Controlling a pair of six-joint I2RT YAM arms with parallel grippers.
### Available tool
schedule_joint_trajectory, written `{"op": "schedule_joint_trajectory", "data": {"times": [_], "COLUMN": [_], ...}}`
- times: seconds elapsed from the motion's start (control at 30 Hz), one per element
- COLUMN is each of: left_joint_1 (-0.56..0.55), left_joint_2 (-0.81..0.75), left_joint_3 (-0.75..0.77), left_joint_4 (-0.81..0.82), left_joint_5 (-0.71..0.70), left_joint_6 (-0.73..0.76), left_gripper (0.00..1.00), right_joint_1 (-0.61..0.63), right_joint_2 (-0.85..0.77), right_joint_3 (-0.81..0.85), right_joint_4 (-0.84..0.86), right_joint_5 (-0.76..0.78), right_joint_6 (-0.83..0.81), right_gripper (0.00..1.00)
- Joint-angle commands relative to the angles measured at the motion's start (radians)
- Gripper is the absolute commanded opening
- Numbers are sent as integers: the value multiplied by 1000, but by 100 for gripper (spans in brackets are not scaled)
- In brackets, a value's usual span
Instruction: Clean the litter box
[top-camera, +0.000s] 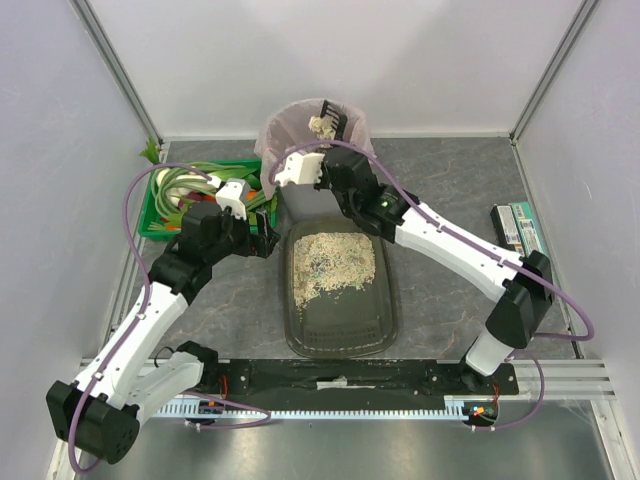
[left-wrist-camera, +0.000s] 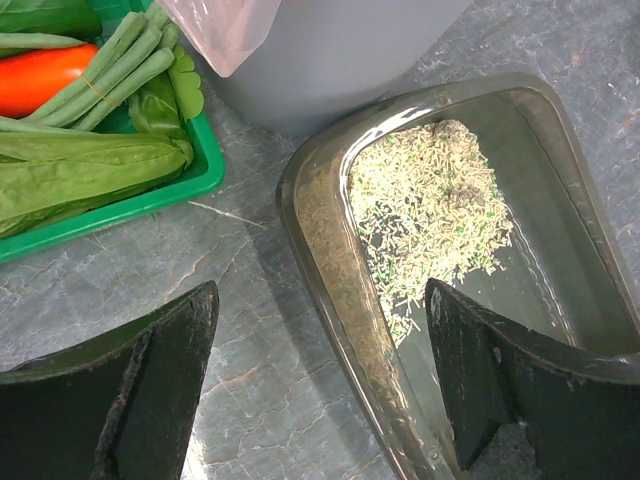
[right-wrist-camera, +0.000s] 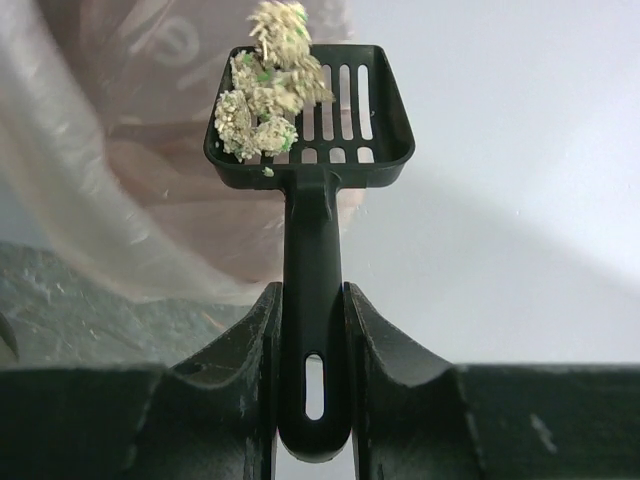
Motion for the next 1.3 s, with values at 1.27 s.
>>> {"op": "schedule_joint_trajectory", "data": {"times": [1.27], "left_joint_1": [-6], "left_joint_2": [-31], "left_joint_3": [11], "left_joint_4": [16], "left_joint_5": [-1], "left_joint_6": [2], "left_gripper": [89], "right_joint_1": [3], "right_joint_2": [-152], "right_joint_3": [-651], "right_joint_4": [1072], "right_joint_5": [-170], "right_joint_6": [-1150], "right_gripper": [0]}}
